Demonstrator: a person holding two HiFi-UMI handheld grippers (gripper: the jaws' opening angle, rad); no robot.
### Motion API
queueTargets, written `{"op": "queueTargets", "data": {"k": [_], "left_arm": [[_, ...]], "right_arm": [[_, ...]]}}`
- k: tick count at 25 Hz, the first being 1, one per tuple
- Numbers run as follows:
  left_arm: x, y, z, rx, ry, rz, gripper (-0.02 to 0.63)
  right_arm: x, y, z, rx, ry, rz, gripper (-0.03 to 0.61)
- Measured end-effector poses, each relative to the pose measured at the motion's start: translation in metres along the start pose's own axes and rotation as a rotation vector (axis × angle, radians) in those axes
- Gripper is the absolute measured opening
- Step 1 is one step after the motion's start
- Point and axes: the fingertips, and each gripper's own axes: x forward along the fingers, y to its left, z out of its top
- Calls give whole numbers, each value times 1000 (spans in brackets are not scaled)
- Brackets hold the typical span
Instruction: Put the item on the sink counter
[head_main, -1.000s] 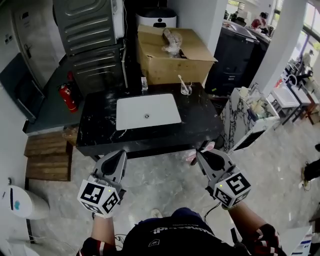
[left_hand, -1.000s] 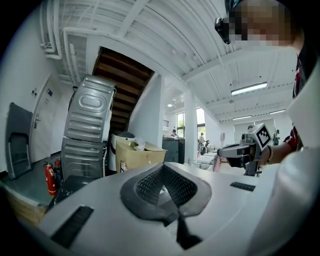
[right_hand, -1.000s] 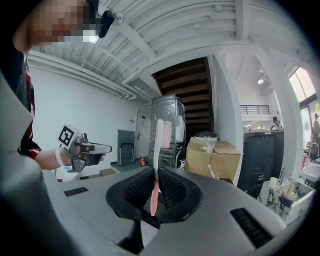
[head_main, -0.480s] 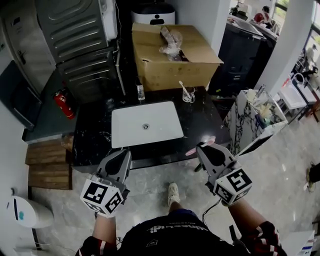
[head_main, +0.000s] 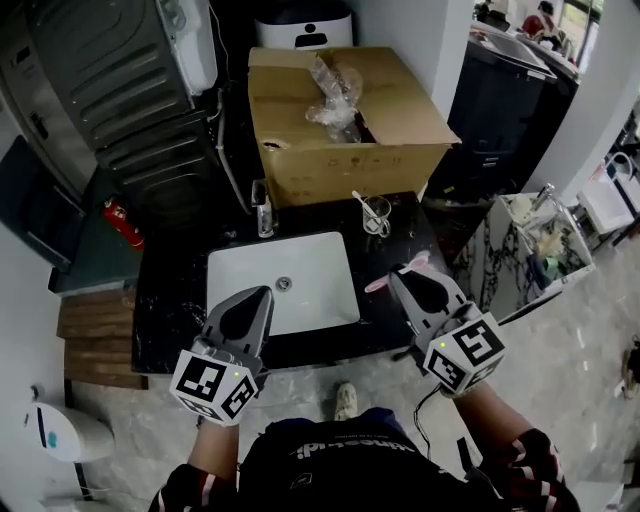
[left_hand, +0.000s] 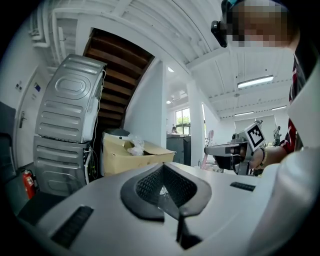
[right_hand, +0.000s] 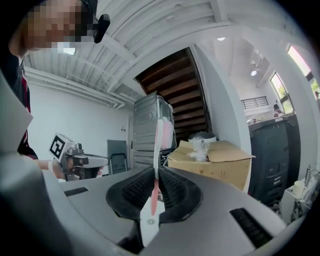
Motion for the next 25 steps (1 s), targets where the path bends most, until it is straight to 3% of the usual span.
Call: {"op": "queueTargets", "data": {"k": [10, 19, 25], "left_arm": [[94, 45, -16, -11, -18, -11, 12], [172, 61, -16, -19, -55, -106, 12], [204, 66, -20, 7, -57, -144, 12]], "right_arm": [[64, -110, -22, 84, 12, -162, 58], [128, -181, -46, 72, 23, -308, 58], [165, -230, -78, 145, 25, -397, 58]]}}
